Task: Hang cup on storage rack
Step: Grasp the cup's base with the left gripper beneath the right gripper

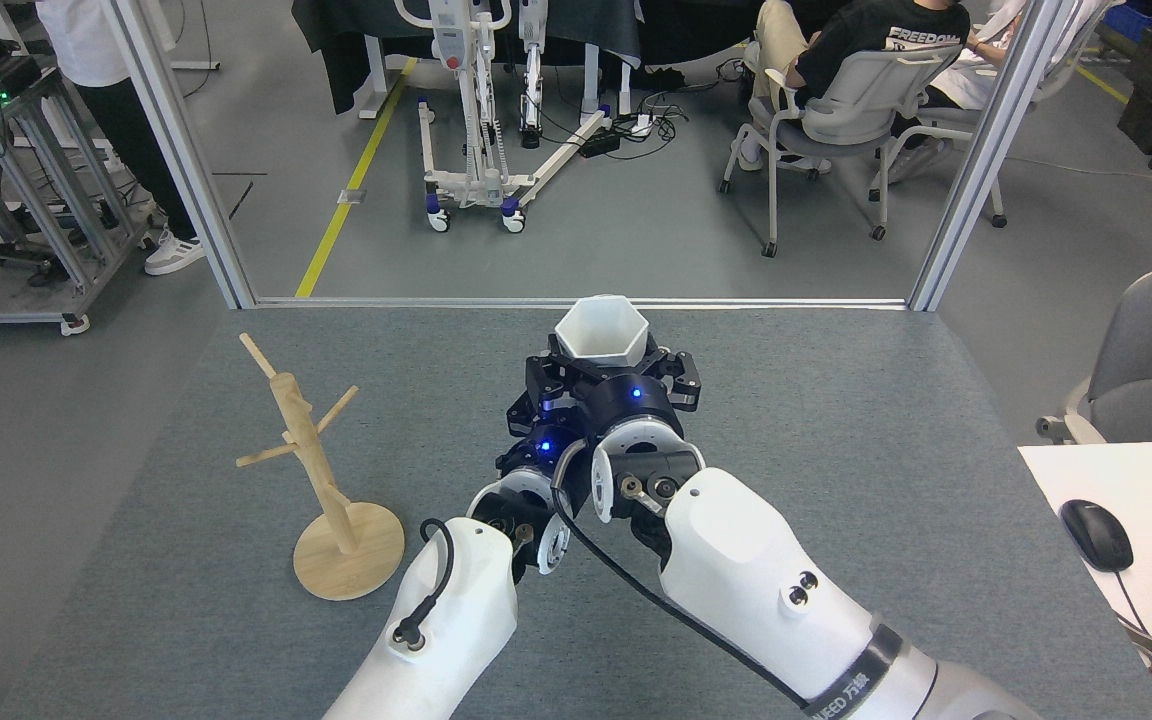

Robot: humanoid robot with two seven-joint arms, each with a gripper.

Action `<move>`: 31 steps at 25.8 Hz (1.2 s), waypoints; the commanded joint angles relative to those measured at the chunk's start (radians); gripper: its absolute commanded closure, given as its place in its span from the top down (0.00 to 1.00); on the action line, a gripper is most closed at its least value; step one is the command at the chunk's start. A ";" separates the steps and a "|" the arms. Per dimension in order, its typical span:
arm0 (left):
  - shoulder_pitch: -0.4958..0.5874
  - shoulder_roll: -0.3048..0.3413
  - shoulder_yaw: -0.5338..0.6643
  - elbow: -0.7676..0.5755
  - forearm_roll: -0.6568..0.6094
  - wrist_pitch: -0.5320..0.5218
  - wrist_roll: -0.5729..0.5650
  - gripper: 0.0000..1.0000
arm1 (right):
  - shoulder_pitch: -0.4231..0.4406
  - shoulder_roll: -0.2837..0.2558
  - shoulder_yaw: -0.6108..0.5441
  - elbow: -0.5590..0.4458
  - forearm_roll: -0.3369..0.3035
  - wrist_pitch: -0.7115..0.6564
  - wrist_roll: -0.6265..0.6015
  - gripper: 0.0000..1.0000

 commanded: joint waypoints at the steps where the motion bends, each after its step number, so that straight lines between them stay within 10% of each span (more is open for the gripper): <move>1: 0.002 0.001 0.001 -0.001 -0.001 -0.007 0.000 0.09 | 0.000 0.000 -0.004 -0.002 0.001 -0.036 -0.006 0.99; 31: 0.003 0.001 -0.001 0.002 -0.002 -0.031 0.005 0.06 | -0.009 -0.064 -0.089 -0.160 0.011 -0.169 -0.157 0.99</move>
